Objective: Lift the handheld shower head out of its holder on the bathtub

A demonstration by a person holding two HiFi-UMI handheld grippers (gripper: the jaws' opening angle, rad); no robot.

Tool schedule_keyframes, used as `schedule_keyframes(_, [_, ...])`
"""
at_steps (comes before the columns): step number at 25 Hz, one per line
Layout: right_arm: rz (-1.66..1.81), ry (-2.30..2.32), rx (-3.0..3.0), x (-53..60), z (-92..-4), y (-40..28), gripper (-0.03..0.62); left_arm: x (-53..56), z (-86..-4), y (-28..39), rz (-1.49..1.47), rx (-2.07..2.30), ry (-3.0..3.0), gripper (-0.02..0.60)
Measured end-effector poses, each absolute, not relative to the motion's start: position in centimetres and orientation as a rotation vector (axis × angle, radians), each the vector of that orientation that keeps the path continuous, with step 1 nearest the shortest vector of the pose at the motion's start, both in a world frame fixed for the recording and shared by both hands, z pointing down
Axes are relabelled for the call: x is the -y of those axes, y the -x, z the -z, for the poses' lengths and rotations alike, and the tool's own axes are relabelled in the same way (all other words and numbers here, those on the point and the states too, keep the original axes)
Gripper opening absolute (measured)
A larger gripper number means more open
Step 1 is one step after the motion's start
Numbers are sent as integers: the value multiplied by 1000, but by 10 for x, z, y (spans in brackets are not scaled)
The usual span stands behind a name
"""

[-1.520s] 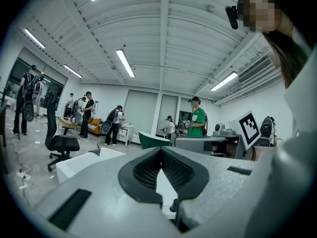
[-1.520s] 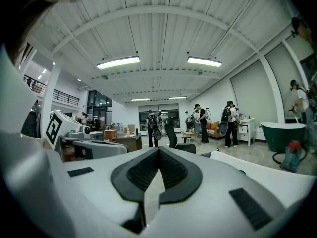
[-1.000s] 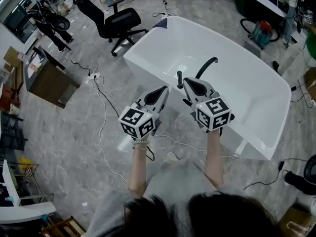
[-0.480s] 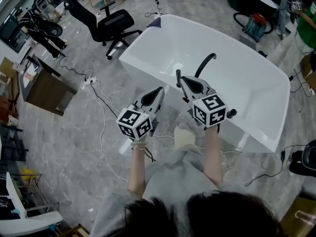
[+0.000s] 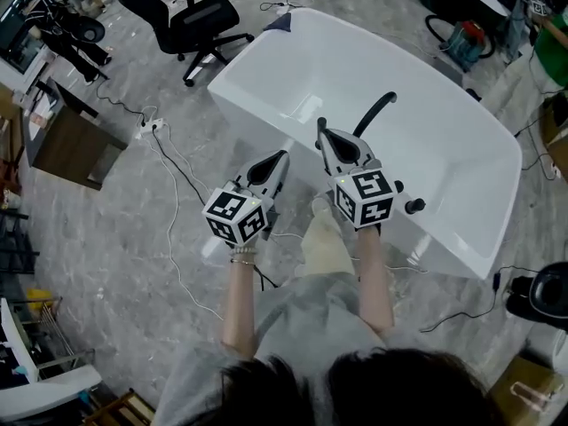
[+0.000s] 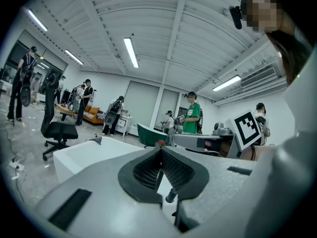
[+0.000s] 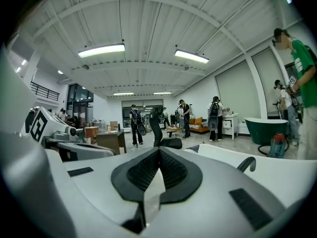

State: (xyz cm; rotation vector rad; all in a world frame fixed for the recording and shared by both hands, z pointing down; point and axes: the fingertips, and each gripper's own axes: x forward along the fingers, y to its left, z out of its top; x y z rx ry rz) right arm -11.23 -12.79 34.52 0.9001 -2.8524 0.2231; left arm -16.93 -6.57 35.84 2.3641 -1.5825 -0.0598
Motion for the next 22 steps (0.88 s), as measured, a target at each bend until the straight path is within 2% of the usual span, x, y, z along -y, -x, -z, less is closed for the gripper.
schedule_keyframes(22, [-367,-1044,2701,222,-478,127,13,166,-468,171,76,1511,-2235,5])
